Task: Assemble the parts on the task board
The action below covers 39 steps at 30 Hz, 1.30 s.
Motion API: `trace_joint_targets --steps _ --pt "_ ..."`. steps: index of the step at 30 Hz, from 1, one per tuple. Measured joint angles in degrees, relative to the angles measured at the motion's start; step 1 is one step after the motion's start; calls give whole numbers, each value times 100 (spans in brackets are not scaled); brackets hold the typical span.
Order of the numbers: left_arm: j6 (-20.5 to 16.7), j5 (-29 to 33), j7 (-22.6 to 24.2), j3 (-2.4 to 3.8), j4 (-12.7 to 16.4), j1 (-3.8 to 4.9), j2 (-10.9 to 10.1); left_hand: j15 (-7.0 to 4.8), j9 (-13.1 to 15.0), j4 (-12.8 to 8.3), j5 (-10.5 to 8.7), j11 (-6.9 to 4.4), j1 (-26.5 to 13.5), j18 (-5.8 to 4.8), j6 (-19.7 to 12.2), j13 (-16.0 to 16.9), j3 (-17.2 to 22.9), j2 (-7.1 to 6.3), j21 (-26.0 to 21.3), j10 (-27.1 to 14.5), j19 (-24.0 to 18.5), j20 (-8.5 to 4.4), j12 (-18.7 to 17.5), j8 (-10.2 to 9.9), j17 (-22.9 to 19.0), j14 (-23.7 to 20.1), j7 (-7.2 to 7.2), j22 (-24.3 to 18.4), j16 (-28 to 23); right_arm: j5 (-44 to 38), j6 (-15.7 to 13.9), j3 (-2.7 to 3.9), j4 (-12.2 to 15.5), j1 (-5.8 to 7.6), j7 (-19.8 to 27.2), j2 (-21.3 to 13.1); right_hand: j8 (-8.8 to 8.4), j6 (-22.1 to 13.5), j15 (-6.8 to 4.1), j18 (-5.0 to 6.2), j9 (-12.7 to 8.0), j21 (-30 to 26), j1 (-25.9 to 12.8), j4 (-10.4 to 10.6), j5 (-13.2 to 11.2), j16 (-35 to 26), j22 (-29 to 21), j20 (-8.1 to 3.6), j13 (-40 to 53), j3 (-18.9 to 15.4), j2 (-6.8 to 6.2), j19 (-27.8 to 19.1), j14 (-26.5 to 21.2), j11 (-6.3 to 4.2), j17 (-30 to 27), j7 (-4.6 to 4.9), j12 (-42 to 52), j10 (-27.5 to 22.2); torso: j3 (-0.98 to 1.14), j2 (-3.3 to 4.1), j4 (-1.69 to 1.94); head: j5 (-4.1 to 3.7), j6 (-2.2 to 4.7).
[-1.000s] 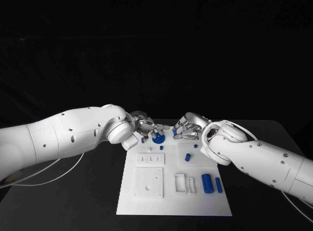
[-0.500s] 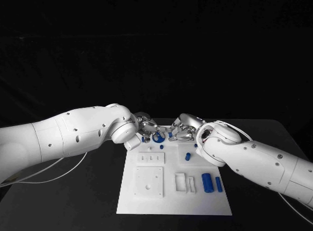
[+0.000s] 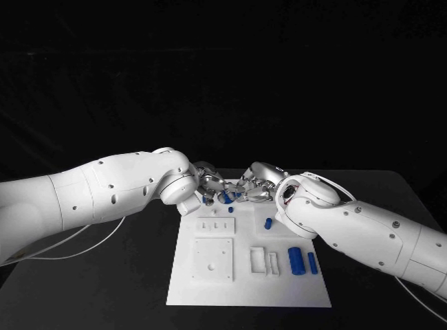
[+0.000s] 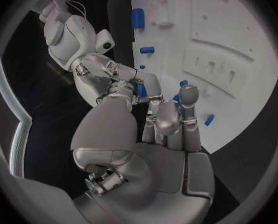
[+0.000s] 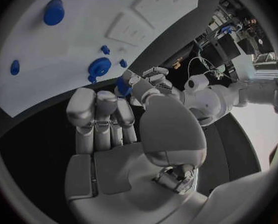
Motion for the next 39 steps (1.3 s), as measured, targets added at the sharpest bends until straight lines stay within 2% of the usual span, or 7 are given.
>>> trace_joint_targets --steps 4,10,13,16,24,35,39 --pt "1 -22 -20 2 -24 0 29 0 -24 -134 0 0 -15 0 0 0 -86 144 -82 0 0 0 -3 24 -3 0 0 86 0 -23 19 -7 13 -1 -11 10 -16 0 7 0 0 0 0 0 0 0 0 0 0 0 0 0 7 0 0 0 0 0 -4 1 4 0 2" --pt "1 -42 -40 2 -60 0 32 0 -45 -197 26 0 -22 0 0 -1 -147 197 -158 0 12 -12 -26 46 -26 0 0 150 0 -52 55 -12 42 -1 -22 18 7 0 7 0 0 0 -12 10 0 0 0 0 0 -11 -12 0 7 0 4 0 0 0 -5 2 4 3 1" --pt "8 -47 -47 3 -79 0 30 0 -58 -265 162 0 9 0 -1 -1 -172 255 -193 0 11 -12 -42 46 -45 0 0 171 -26 -69 67 -13 60 -1 -24 22 7 0 8 0 0 0 -15 17 0 0 0 0 0 -17 -15 0 7 0 6 0 0 0 -5 4 7 -3 -2" --pt "26 -50 -57 3 -87 0 30 13 -79 -307 166 0 -3 0 -21 -1 -214 267 -220 0 32 9 -42 46 -45 -13 20 205 -26 -85 75 -14 72 -1 -25 28 7 0 8 0 0 0 -15 17 22 0 0 0 0 -17 -15 0 7 0 6 0 0 0 -4 5 8 -2 -2" --pt "132 -54 -80 3 -91 0 49 18 -145 -543 222 0 80 0 -21 8 -341 456 -372 0 51 -10 -42 46 -57 -18 20 363 -26 -117 84 -15 81 -1 -32 45 7 0 9 0 0 0 -30 16 22 -21 0 0 -1 -18 -30 0 7 0 6 0 0 0 -4 7 4 1 -2" --pt "257 -54 -84 1 -102 0 44 30 -186 -641 228 0 123 0 -21 14 -341 499 -468 0 51 -10 -71 46 -108 -30 20 443 -50 -134 118 -16 81 -3 -49 60 6 3 9 0 0 0 -9 10 22 -21 0 0 -1 -23 -51 0 7 1 5 -2 0 1 -1 8 1 14 20" --pt "259 -53 -83 1 -97 0 44 38 -212 -752 469 0 273 0 -23 14 -275 662 -530 0 50 -10 -109 13 -159 -38 19 465 -77 -137 141 -16 81 -3 -56 60 4 3 9 0 0 0 -17 10 44 -21 0 0 -1 -24 -57 0 7 1 5 -2 0 1 -3 9 -3 14 17"
